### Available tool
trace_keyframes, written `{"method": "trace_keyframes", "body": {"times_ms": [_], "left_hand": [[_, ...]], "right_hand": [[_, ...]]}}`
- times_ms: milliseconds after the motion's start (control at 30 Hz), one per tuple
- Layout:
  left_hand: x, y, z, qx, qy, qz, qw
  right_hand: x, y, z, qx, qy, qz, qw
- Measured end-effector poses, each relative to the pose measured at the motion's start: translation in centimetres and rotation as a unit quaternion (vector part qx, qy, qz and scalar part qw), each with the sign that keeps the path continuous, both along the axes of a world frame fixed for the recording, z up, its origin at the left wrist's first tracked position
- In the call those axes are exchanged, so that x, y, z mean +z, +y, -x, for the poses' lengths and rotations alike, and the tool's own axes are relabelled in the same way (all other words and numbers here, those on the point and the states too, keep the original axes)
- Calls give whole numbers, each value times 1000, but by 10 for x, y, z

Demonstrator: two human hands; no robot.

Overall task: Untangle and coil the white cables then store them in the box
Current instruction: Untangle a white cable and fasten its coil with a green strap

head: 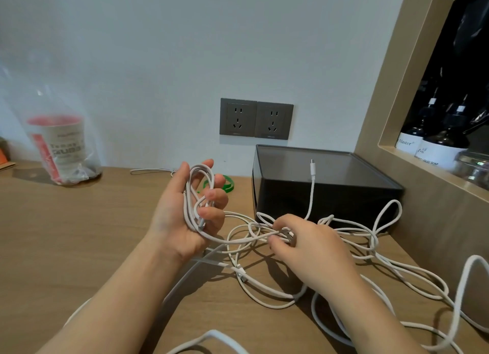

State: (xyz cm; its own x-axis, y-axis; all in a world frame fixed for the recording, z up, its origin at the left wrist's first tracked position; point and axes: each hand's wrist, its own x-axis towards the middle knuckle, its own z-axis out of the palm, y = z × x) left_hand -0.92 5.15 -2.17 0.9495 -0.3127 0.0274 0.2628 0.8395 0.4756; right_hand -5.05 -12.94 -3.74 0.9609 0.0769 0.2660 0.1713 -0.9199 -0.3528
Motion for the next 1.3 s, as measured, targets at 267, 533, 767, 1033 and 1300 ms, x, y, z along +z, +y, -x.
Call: {"method": "trace_keyframes", "body": {"times_ms": [267,533,767,1033,1300], "left_hand": [[0,1,2,-33,-57,-34,997],[-9,10,-5,-238,-132,36,962],[-11,15,-7,-345,-172,29,922],[5,2,10,-75,-146,-301,939],[9,-7,22,23,-224,-509,831]], "right_hand": [[12,-3,-3,8,37,-479,877],[19,-14,-6,-17,-11,-707,707],[20,-19,-7,-7,45,-804,593],[25,-19,-5,28,18,-822,568],[26,-17,-5,74,13,-832,550]]}}
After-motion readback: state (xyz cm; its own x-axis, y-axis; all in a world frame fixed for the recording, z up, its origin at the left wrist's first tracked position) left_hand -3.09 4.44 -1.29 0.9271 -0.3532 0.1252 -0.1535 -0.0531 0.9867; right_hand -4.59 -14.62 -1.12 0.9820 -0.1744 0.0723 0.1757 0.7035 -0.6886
